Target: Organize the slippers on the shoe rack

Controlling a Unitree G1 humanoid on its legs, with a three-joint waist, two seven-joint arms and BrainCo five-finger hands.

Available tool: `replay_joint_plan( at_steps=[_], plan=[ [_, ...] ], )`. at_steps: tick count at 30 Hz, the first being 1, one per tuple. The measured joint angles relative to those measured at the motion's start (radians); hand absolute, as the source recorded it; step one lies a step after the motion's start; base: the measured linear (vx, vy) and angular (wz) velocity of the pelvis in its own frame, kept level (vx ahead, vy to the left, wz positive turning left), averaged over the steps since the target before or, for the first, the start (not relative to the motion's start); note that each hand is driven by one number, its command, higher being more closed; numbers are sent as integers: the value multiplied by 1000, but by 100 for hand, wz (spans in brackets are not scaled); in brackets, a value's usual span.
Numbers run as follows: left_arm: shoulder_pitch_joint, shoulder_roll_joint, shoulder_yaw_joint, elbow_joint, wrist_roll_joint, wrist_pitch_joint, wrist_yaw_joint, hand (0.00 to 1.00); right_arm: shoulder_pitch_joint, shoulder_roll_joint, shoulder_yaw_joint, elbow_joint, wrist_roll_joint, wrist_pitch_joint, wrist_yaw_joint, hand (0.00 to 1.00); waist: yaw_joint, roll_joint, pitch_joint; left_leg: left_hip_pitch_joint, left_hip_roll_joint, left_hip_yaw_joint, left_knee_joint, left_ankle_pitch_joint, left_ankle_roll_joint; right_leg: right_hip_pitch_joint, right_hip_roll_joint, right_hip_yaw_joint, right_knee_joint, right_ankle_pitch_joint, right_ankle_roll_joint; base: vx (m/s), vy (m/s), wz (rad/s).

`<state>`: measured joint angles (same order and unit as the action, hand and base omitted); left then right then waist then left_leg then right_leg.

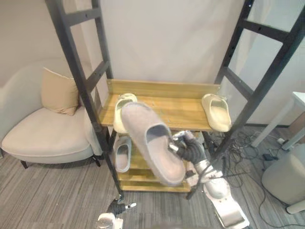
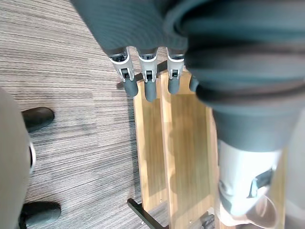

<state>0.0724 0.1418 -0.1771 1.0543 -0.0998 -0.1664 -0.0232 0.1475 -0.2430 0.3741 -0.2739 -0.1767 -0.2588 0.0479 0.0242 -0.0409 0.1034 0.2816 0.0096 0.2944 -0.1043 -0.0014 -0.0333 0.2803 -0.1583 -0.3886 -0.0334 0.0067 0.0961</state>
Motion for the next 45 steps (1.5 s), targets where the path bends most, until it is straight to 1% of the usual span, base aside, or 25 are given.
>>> replay_joint_plan(
  at_steps=[1,5,6,7,8,9,10,11,13,15,16,17,20,22,23,26,29,30,34,36,37,39,40,42,45],
  plan=[
    [0,0,-6,0,0,-1,0,0,0,-3,27,34,0,-5,15,100,0,1,0,2,2,-2,0,-1,0,0,-2,-4,14,-14,-2,-37,-51,5],
    [-1,1,-10,0,0,-1,0,0,0,-7,73,99,-2,-6,29,100,1,1,0,6,4,-16,2,-2,1,-2,-11,-22,52,-45,-2,-12,-53,14],
    [-3,1,-12,0,0,-3,0,0,0,-13,84,110,-2,-6,30,100,4,1,1,-3,4,-23,17,-7,0,-15,-19,-26,84,-63,-4,-1,-39,16],
    [-7,3,-13,-1,-1,-4,0,0,-2,-25,95,116,-4,-6,29,100,9,-1,8,-17,4,-30,55,-26,2,-27,-33,-34,124,-81,-7,-13,-52,19],
    [-11,5,-14,0,-1,-4,0,0,-8,-36,107,123,-5,-7,29,100,13,-3,9,-46,8,-33,111,-51,3,-44,-43,-37,161,-93,-4,-19,-58,17],
    [-19,8,-16,-1,-2,-5,0,0,-30,-42,121,140,-11,-7,29,100,18,-1,20,-99,20,-36,213,-95,7,-67,-54,-37,210,-115,-7,-34,-100,15],
    [-29,8,-17,-1,-4,-6,0,0,-49,-50,127,151,-17,-7,28,100,22,7,35,-153,40,-45,322,-138,8,-89,-56,-40,257,-132,-11,-43,-102,19],
    [-44,8,-18,0,-8,-7,0,0,-84,-62,135,163,-19,-8,25,100,25,24,61,-217,71,-59,443,-192,9,-118,-52,-45,317,-158,-17,-74,-75,19],
    [-74,3,-18,-1,-20,-13,1,0,-157,-78,153,192,-20,-7,21,100,35,49,106,-329,112,-79,612,-259,9,-203,-56,-47,447,-217,-27,-113,1,21],
    [-113,6,-17,-2,-43,-23,2,0,-225,-78,163,233,-21,-7,12,100,40,59,172,-420,130,-107,729,-299,11,-282,-77,-56,579,-273,-36,-177,-1,28],
    [-145,7,-16,-6,-63,-28,7,0,-279,-78,178,265,-23,-3,3,100,47,63,211,-500,140,-125,812,-330,8,-354,-95,-61,675,-319,-41,-212,-21,31],
    [-163,10,-16,-9,-71,-33,22,0,-304,-79,182,268,-28,1,-5,100,51,64,231,-550,139,-142,848,-334,9,-396,-110,-71,720,-342,-48,-207,-25,28],
    [-182,12,-1,-37,-100,-44,34,0,-349,-80,177,272,-60,3,-30,100,63,64,263,-644,139,-163,903,-334,8,-478,-142,-92,803,-371,-59,-141,-12,17],
    [-183,12,6,-52,-112,-49,41,0,-377,-78,176,298,-62,6,-45,100,66,65,268,-685,139,-171,925,-334,8,-511,-151,-98,833,-380,-62,-65,8,11],
    [-184,15,9,-67,-121,-54,42,0,-400,-76,164,309,-63,15,-56,100,70,65,277,-714,137,-171,942,-334,7,-545,-165,-99,863,-391,-66,-53,15,8],
    [-195,11,45,-86,-140,-63,45,0,-456,-77,110,338,-71,18,-80,100,74,69,296,-790,137,-176,997,-336,11,-615,-190,-99,933,-411,-78,-48,18,5],
    [-240,8,65,-93,-159,-69,60,0,-543,-84,38,389,-98,39,-130,100,75,76,319,-906,138,-193,1072,-346,18,-721,-217,-99,1021,-430,-97,-62,28,6],
    [-260,6,84,-95,-176,-71,66,0,-577,-86,13,423,-99,47,-158,100,74,76,330,-951,137,-193,1102,-349,22,-767,-234,-98,1058,-438,-100,-67,37,2],
    [-282,12,87,-116,-181,-84,69,0,-627,-107,-22,454,-100,62,-193,100,76,81,341,-1036,134,-195,1141,-348,28,-851,-255,-96,1106,-443,-108,-58,44,1],
    [-290,11,117,-123,-182,-84,80,0,-645,-121,-44,455,-104,65,-216,100,76,81,349,-1073,132,-197,1162,-348,33,-886,-266,-95,1132,-448,-113,-27,39,5],
    [-295,11,125,-134,-186,-85,83,0,-654,-121,-70,455,-109,68,-229,100,77,79,360,-1088,130,-198,1173,-353,43,-900,-273,-93,1147,-452,-115,-32,40,6],
    [-302,24,127,-139,-186,-85,85,0,-667,-121,-109,459,-120,70,-254,100,81,79,365,-1118,127,-199,1190,-353,46,-930,-280,-87,1168,-456,-117,-34,44,1],
    [-302,37,137,-138,-185,-84,87,0,-682,-119,-123,464,-130,71,-263,100,81,72,374,-1127,129,-195,1199,-354,48,-947,-282,-77,1179,-458,-118,-28,38,-5],
    [-299,50,151,-112,-177,-69,100,0,-694,-120,-148,464,-134,72,-276,100,83,71,384,-1150,133,-196,1211,-353,49,-968,-282,-75,1188,-461,-114,-30,39,-6],
    [-278,48,154,-72,-175,-45,111,0,-699,-113,-174,466,-134,73,-292,100,87,61,405,-1159,133,-191,1217,-352,51,-984,-287,-70,1200,-463,-116,-9,13,-2]
  ],
)
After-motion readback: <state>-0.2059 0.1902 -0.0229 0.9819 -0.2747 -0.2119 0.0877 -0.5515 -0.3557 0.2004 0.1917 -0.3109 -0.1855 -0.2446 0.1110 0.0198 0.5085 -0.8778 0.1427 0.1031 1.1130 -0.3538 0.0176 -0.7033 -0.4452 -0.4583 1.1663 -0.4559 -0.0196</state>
